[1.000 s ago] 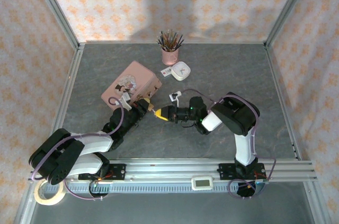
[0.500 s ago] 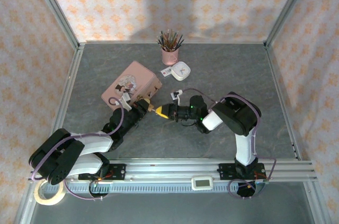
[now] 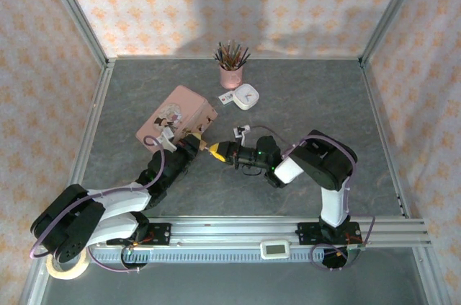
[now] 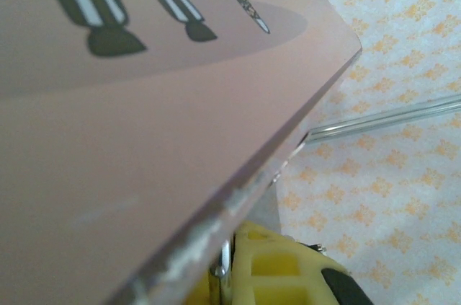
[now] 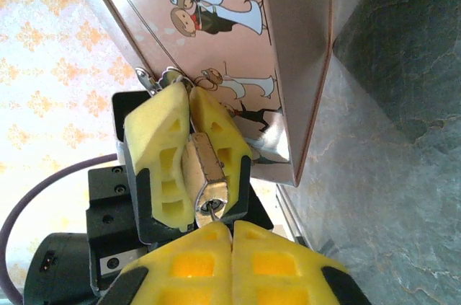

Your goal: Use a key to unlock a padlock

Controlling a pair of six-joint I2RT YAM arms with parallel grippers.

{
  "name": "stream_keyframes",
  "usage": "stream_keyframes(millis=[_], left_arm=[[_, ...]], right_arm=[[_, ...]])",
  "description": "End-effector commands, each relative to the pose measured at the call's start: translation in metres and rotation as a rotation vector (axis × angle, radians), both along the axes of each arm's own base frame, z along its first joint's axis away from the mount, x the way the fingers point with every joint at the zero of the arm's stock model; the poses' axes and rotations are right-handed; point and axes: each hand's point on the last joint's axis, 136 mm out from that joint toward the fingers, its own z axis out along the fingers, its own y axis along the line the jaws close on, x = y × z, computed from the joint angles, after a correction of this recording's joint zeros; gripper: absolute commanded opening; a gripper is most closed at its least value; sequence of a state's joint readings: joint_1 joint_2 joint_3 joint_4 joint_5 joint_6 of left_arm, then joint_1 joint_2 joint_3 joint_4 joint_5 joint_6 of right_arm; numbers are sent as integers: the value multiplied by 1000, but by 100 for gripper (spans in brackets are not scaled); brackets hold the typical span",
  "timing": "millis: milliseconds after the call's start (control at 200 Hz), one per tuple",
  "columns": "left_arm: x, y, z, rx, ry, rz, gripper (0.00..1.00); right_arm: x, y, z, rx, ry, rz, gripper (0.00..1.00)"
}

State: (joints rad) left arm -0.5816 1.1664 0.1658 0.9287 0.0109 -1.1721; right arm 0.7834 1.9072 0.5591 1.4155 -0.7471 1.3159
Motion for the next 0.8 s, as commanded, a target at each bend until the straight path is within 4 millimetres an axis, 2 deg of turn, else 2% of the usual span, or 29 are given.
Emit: stream_keyframes(millis=[0,155,510,796], left_arm=[[0,-6,10,-7,-37,-9,0],[2,-12,1,-26,-19,-7,0],[11,-16,-4,-41,-21,20,0],[11,-25,-10,-41,0,-4,0]], right_arm=[[15,-2,29,67,-37,-86,0],[12,6,34,76,-20,-93,0],[8,7,28,56,0,-101,0],[9,16,35,50,-27,-79,0]])
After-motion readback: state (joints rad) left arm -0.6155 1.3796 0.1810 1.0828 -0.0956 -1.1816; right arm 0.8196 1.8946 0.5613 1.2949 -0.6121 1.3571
